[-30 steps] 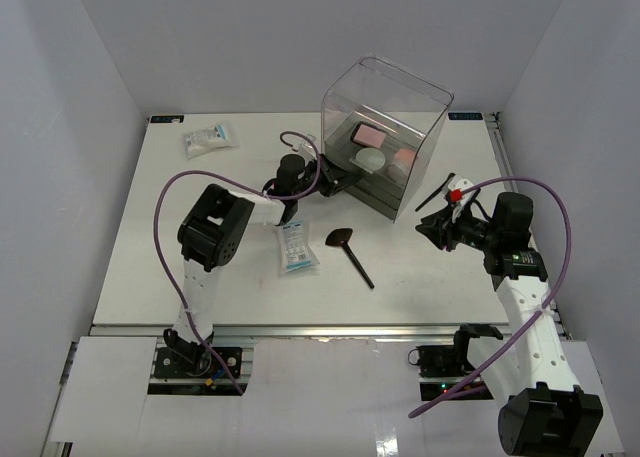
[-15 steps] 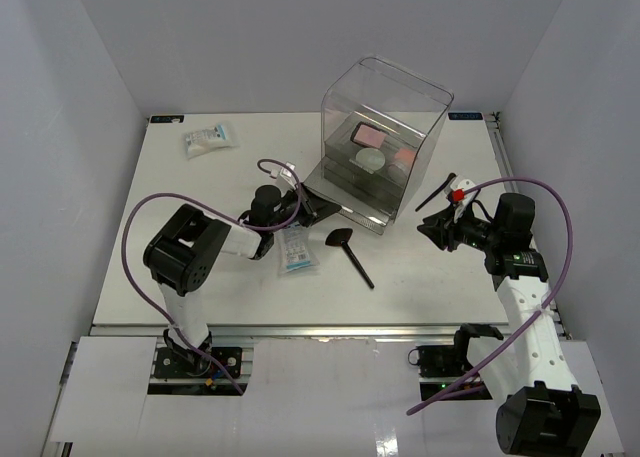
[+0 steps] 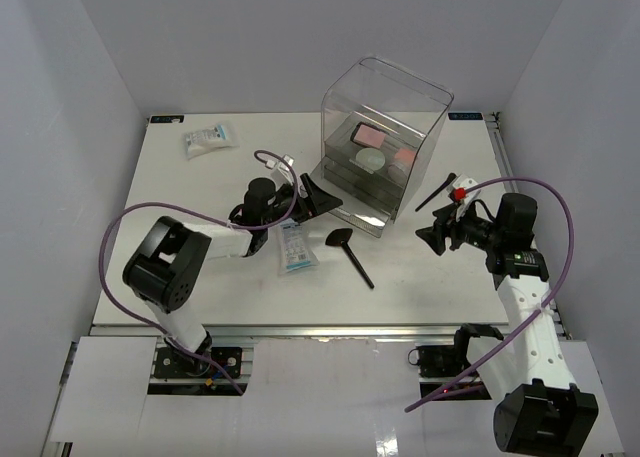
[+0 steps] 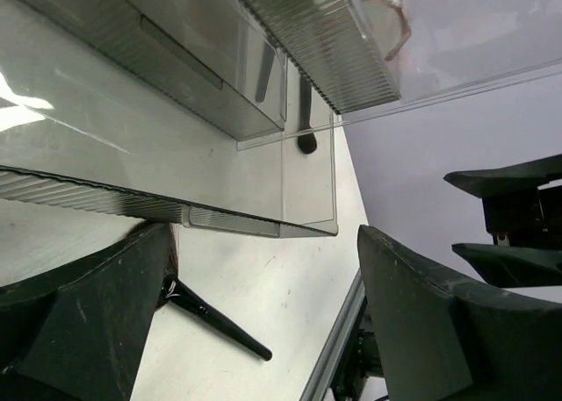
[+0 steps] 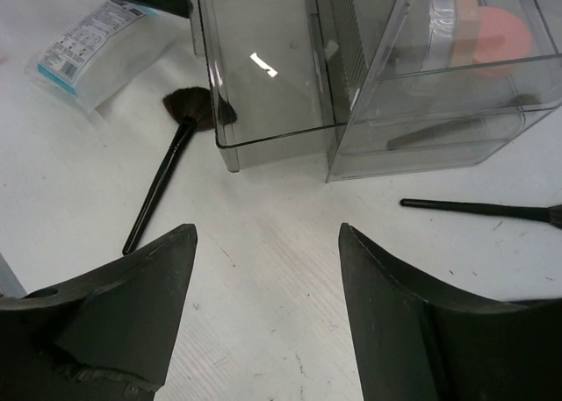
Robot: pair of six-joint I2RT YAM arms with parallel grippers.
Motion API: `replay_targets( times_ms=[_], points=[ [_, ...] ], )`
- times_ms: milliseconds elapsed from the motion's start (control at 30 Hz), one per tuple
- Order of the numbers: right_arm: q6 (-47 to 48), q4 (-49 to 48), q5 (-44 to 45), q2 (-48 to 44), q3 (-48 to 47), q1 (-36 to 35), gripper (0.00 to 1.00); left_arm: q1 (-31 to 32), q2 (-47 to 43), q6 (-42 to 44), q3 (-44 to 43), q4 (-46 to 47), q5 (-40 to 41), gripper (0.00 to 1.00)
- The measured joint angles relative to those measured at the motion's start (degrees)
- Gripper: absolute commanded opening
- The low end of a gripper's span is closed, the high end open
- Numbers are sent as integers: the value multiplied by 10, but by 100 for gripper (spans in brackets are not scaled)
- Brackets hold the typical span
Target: Organize the makeup
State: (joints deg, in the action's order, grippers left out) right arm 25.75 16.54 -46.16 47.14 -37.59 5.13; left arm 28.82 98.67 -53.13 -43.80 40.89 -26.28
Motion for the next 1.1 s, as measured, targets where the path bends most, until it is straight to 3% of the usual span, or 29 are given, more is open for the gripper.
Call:
replay_targets(
  times_ms=[200,433,533,833,1100],
  points=[
    [-26,23,58,31,-15,21,67,-19,-154,76,11,-125,21,98],
    [-161,45,213,107,-75,71,68,-27,-464,190,12,-325,148,98],
    [-230,44,289,177,-108,73,67,-28,-540,241,12,-378,162,98],
    [-360,52,416,418,-230,74,58,-29,-569,341,85,-505,180,98],
    [-405,57,449,557,-314,74,55,-29,-599,363,86,-517,179,98]
  ],
)
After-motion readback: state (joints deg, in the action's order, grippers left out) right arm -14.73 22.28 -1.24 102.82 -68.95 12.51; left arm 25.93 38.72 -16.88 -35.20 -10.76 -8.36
